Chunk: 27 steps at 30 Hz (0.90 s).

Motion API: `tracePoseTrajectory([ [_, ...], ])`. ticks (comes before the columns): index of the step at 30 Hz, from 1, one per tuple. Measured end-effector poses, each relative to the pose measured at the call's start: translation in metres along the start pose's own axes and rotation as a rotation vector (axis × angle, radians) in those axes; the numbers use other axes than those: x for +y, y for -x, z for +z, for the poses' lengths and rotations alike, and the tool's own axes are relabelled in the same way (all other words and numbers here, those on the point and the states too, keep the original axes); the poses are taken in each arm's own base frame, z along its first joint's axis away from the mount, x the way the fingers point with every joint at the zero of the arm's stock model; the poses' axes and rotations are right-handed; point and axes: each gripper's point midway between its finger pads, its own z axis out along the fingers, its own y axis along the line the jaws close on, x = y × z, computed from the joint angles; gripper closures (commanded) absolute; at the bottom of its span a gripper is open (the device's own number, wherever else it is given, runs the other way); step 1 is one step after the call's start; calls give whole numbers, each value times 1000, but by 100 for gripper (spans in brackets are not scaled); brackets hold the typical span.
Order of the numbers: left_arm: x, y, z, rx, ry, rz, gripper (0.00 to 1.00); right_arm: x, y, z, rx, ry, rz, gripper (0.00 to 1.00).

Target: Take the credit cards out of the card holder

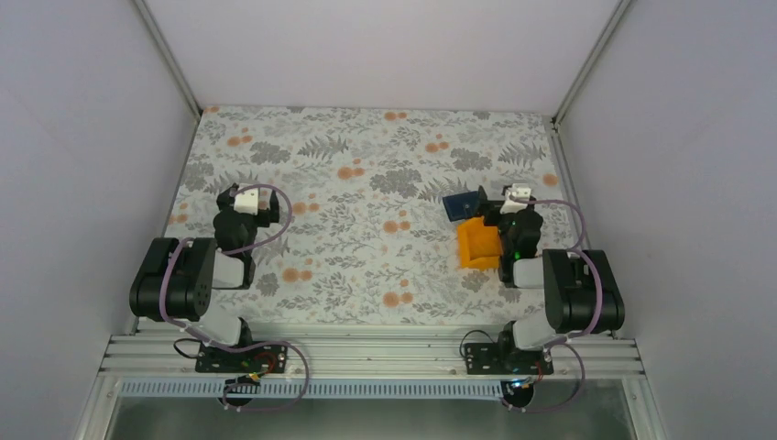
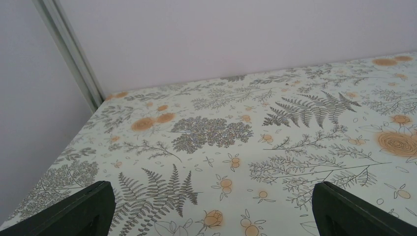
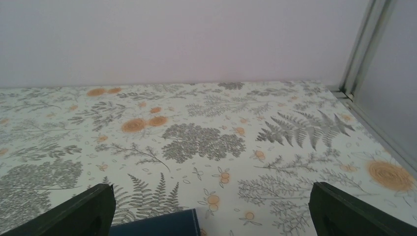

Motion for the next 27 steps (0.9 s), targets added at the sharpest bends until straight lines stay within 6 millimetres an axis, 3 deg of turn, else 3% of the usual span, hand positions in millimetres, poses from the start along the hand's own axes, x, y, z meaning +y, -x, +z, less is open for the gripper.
tracePoseTrajectory([
  [3, 0, 0, 0, 0, 0, 0, 0, -10, -1, 2, 30, -39, 28, 0],
  [6, 0, 0, 0, 0, 0, 0, 0, -25, 21, 6, 21, -82, 61, 0],
  [12, 0, 0, 0, 0, 0, 0, 0, -33, 118, 20, -76, -61, 103, 0],
  [16, 0, -2, 1, 17, -2, -1, 0, -28, 169, 38, -53, -19, 125, 0],
  [18, 0, 1, 8, 38, -4, -4, 0, -26, 184, 48, -19, 1, 143, 0],
  [22, 9, 34, 37, 45, -3, -11, 0, -21, 175, 65, 114, 32, 177, 0],
  [27, 20, 87, 53, 43, -5, 63, 0, -19, 109, 83, 398, 42, 225, 0],
])
